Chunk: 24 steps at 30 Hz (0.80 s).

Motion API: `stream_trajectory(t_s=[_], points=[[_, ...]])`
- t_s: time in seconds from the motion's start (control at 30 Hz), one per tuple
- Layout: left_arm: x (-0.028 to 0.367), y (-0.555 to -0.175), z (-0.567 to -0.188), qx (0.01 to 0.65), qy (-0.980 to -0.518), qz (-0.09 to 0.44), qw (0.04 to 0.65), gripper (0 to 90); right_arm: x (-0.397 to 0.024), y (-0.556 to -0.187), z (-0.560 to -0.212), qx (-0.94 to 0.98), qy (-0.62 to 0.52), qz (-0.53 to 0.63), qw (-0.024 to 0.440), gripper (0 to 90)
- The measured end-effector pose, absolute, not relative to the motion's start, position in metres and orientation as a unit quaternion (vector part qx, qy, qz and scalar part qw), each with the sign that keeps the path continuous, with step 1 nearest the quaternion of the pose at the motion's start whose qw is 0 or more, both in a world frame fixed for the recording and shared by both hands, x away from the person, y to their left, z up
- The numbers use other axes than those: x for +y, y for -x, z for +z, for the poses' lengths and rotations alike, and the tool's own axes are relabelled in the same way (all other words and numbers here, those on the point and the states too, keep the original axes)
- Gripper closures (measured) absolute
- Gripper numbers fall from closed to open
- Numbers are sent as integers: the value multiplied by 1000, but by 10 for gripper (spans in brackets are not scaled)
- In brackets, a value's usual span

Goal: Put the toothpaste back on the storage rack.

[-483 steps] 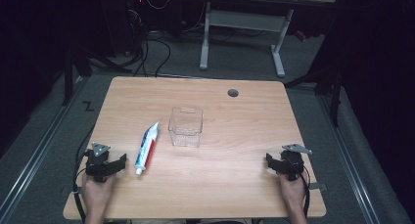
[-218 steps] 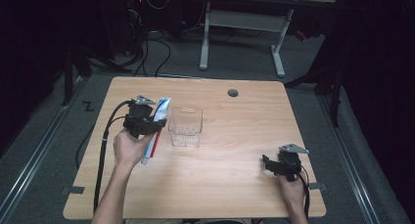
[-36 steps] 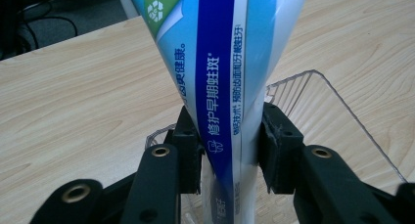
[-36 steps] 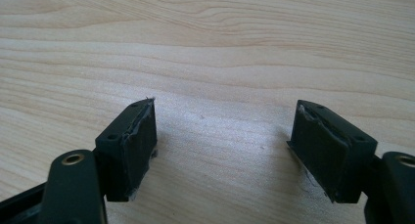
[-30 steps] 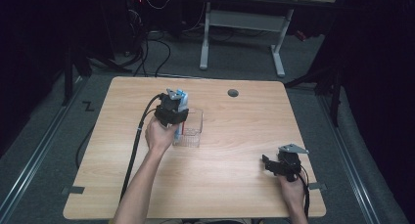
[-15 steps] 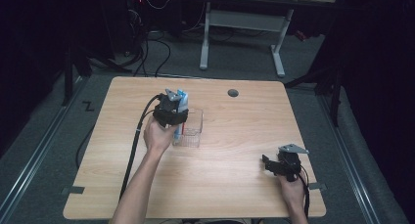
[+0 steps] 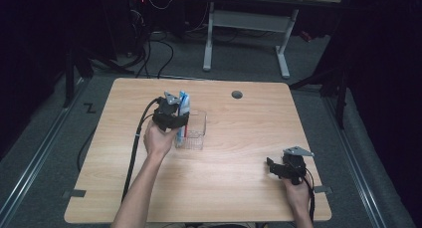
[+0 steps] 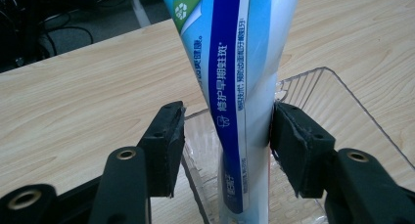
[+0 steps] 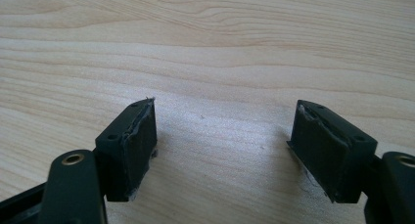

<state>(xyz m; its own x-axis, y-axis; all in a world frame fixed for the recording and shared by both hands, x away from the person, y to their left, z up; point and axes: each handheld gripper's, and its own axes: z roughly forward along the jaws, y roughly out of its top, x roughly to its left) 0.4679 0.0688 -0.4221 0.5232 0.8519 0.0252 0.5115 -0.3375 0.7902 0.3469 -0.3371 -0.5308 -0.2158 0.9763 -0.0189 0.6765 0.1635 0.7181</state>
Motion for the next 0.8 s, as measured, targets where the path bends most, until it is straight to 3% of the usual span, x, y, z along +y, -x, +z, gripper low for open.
stream_trajectory(t_s=[0.8], points=[[80,-456,-416,433,-774,231,401,459,-337,-347,-531,721,-573,299,251,251]])
